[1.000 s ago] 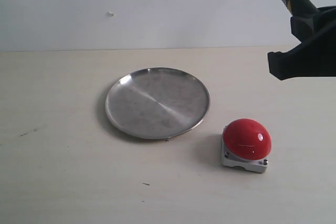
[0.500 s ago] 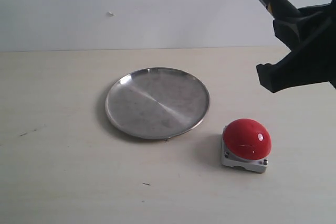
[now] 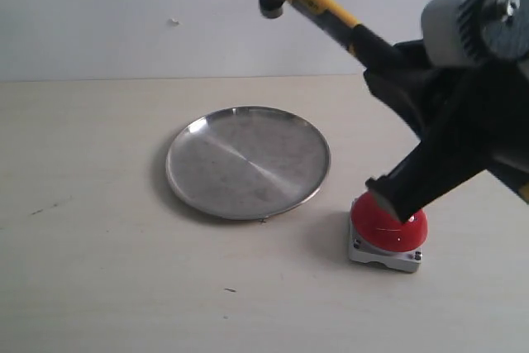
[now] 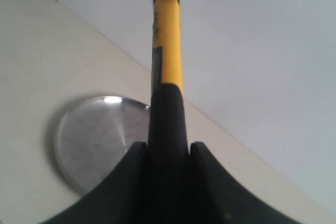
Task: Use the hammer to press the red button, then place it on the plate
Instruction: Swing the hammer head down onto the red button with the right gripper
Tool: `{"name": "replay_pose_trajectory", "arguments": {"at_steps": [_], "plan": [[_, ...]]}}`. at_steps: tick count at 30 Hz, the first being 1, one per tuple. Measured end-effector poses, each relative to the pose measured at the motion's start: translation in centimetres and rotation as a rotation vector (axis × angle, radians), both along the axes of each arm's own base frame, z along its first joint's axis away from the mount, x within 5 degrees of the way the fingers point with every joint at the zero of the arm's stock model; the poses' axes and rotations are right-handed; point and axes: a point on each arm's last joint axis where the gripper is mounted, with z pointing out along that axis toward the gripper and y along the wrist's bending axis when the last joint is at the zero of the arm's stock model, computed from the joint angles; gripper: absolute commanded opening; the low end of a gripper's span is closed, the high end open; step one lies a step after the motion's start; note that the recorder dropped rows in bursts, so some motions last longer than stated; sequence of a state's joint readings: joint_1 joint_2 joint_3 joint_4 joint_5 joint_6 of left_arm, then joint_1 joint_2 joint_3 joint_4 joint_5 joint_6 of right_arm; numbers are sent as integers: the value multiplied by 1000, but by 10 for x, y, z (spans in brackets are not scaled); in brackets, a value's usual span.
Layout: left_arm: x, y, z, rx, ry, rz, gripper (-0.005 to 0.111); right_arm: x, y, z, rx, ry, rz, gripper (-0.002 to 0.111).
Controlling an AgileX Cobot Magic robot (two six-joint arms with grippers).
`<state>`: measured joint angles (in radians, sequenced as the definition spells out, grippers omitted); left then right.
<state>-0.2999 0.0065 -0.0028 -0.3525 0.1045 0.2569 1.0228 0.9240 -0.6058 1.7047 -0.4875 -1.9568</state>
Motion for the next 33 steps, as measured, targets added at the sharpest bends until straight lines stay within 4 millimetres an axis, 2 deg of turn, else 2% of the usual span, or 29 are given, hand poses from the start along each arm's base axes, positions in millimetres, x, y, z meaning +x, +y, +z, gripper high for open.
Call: {"name": "replay_pose_trajectory", "arguments": {"at_steps": [4,11,22,27,33], "plan": [[0,0,0,0,0,0,0,-1,2,-20,20,5,18,0],[0,0,0,0,0,0,0,-4,-9,-46,248,9,-49,0],[0,0,0,0,0,0,0,-24,-8,-78,349,63,149,0],[0,0,0,0,0,0,0,-28,-1,-89,399,201,201,0],[0,0,0,0,0,0,0,-20,-2,-119,299,430,127,0]]}}
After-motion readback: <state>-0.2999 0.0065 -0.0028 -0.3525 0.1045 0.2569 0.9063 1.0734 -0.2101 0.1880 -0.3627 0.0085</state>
